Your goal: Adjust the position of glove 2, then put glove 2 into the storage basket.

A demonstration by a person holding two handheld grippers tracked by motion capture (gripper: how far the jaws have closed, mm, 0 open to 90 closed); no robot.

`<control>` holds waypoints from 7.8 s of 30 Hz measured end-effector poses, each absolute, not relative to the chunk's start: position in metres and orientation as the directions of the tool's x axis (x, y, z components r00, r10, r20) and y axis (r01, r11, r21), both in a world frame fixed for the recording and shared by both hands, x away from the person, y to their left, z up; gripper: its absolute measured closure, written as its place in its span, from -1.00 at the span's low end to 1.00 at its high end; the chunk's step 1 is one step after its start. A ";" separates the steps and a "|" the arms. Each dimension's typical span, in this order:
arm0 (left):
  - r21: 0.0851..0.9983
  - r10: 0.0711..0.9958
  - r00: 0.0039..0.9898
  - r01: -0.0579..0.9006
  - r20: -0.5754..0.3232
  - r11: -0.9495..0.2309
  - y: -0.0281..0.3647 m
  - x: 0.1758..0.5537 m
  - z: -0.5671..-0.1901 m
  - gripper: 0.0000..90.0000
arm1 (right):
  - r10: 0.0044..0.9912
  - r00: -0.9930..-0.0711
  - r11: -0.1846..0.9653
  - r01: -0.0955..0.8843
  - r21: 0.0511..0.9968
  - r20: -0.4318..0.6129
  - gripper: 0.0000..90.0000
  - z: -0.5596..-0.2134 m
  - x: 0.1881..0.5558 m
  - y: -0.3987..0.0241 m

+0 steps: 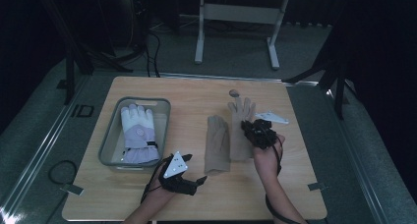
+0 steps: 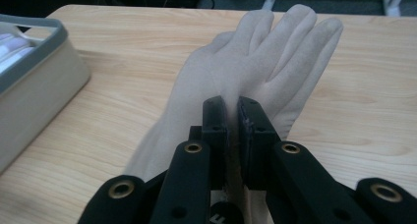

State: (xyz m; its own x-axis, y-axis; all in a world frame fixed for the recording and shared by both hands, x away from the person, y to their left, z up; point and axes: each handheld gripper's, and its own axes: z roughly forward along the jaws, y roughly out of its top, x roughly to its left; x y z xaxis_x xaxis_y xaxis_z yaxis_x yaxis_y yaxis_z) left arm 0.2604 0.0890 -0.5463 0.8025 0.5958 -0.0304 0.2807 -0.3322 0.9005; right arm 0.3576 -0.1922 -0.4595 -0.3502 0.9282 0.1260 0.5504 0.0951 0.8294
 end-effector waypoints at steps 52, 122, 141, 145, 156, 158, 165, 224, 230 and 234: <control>0.893 0.585 0.809 0.300 -0.052 -0.336 0.089 0.263 -0.549 -0.78 | 0.873 -0.477 0.237 0.598 0.766 0.103 -0.23 -0.527 0.358 -0.134; 0.729 0.385 0.922 0.240 0.035 -0.641 0.028 0.305 -0.551 -0.32 | 0.701 -0.684 0.426 0.629 0.650 0.203 0.17 -0.548 0.433 -0.169; 0.673 0.395 0.910 0.216 0.123 -0.708 0.021 0.306 -0.552 0.10 | 0.671 -0.741 0.518 0.474 0.712 0.005 0.67 -0.547 0.411 -0.158; 0.663 0.428 0.891 0.228 0.153 -0.713 0.022 0.309 -0.550 0.62 | 0.681 -0.732 0.505 0.481 0.717 0.012 0.69 -0.547 0.412 -0.156; 0.643 0.428 0.891 0.241 0.150 -0.727 0.028 0.309 -0.534 0.83 | 0.693 -0.719 0.463 0.498 0.733 0.051 0.72 -0.530 0.412 -0.151; 0.639 0.426 0.891 0.236 0.159 -0.732 0.032 0.308 -0.525 0.83 | 0.692 -0.721 0.462 0.489 0.740 0.044 0.72 -0.525 0.411 -0.149; 0.625 0.413 0.891 0.217 0.186 -0.750 0.041 0.303 -0.503 0.83 | 0.676 -0.735 0.452 0.468 0.760 0.050 0.72 -0.505 0.408 -0.141; 0.552 0.562 0.783 0.354 0.267 -0.755 0.202 0.272 -0.434 0.82 | 0.474 -0.881 0.512 0.290 0.808 0.016 0.71 -0.435 0.410 0.064; 0.549 0.596 0.764 0.396 0.247 -0.736 0.222 0.272 -0.442 0.82 | 0.455 -0.890 0.517 0.275 0.811 0.012 0.71 -0.439 0.409 0.087; 0.553 0.606 0.764 0.414 0.222 -0.723 0.225 0.275 -0.451 0.82 | 0.460 -0.888 0.525 0.301 0.796 0.033 0.71 -0.451 0.414 0.094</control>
State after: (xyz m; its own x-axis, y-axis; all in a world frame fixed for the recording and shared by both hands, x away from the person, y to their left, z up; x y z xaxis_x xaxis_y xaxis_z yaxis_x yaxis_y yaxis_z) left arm 0.2751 0.2250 -0.4506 0.7639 0.6061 0.2217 0.4136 -0.7235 0.5527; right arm 0.4135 0.0939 -0.4511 -0.8876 0.4595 0.0327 0.3010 0.5247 0.7963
